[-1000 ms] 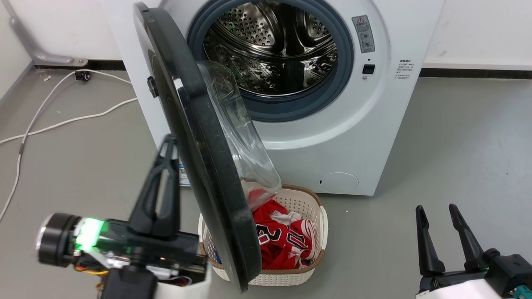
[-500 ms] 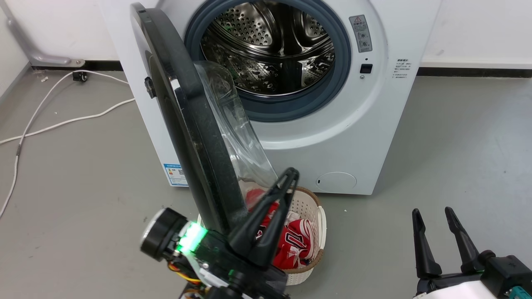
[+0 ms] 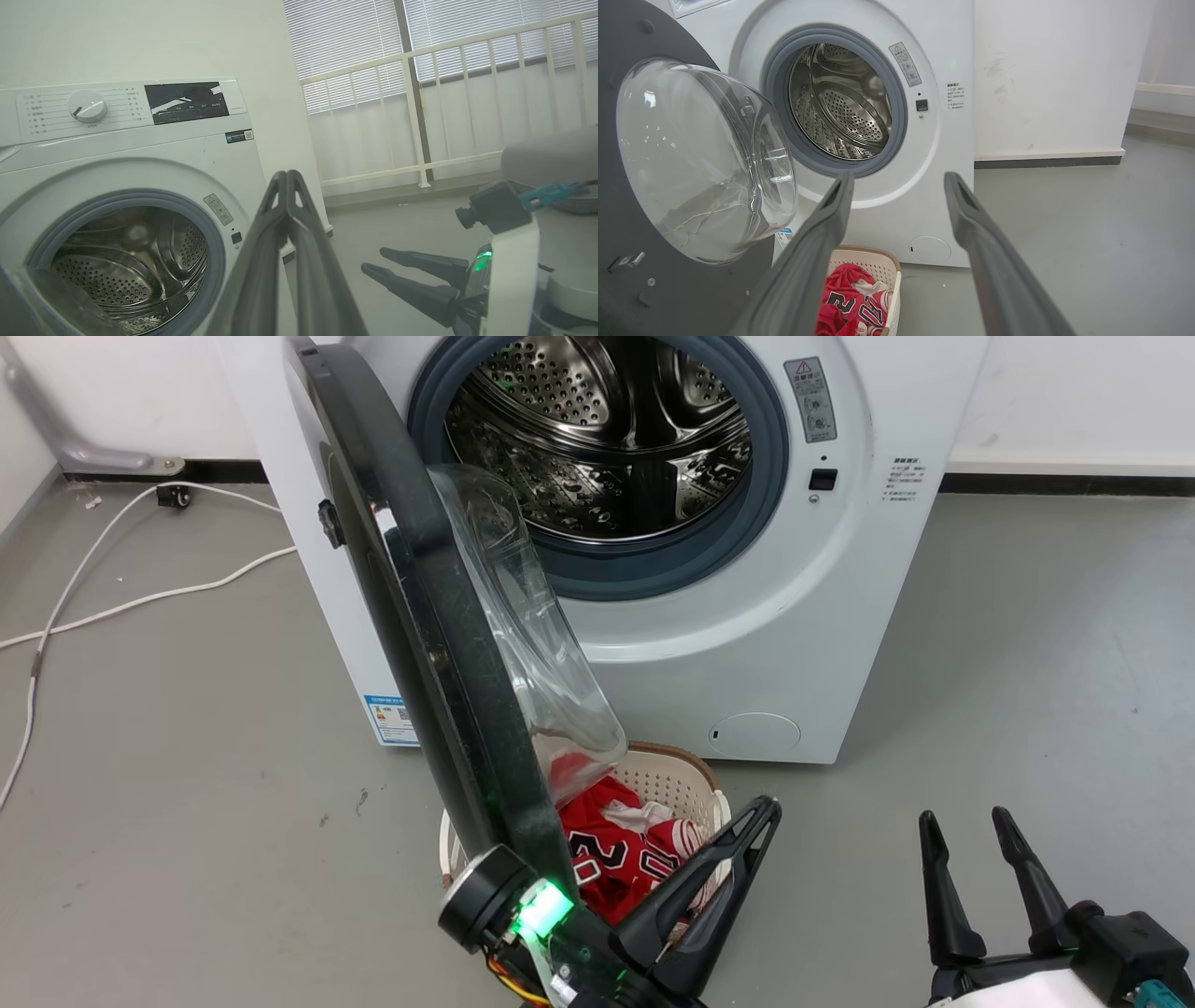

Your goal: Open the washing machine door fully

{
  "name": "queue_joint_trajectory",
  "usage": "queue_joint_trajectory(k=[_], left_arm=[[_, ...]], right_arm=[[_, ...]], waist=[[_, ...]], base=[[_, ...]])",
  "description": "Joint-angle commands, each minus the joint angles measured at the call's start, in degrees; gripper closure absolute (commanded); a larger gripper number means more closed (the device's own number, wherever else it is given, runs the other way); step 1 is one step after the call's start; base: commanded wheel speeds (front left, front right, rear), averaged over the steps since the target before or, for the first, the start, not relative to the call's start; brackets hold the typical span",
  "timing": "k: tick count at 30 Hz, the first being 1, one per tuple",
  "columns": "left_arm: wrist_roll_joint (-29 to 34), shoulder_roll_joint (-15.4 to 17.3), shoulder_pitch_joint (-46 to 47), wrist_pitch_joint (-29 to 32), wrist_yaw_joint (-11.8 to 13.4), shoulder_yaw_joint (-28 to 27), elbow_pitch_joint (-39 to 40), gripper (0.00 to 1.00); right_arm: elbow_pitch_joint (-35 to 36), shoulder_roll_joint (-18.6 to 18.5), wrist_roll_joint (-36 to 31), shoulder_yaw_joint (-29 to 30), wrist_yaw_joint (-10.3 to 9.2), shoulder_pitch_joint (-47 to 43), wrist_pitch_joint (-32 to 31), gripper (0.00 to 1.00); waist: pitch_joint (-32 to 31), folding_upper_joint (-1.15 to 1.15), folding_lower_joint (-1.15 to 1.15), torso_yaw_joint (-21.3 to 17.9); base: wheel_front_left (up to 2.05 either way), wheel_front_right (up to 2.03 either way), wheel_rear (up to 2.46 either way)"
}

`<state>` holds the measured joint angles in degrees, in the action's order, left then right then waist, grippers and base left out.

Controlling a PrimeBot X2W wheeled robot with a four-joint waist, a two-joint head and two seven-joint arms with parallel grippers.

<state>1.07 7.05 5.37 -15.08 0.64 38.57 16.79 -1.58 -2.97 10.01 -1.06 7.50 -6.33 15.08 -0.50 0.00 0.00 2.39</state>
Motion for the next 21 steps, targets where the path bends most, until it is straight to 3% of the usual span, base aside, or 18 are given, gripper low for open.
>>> queue_joint_trajectory(k=[1, 21], left_arm=[[-0.54, 0.05, -0.7, -0.13, -0.13, 0.27, -0.84, 1.0], [-4.94, 0.26, -5.51, -0.14, -1.9, -3.54, -12.83, 1.0]], right_arm=[[-0.07, 0.18, -0.34, -0.15, -0.01, -0.2, 0.12, 0.0], [-1.17, 0.18, -0.41, -0.26, -0.01, 0.81, 0.12, 0.0]], waist=[[0.11, 0.0, 0.0, 0.02], [1.11, 0.0, 0.0, -0.72]], base=[[0.0, 0.0, 0.0], [0.0, 0.0, 0.0]])
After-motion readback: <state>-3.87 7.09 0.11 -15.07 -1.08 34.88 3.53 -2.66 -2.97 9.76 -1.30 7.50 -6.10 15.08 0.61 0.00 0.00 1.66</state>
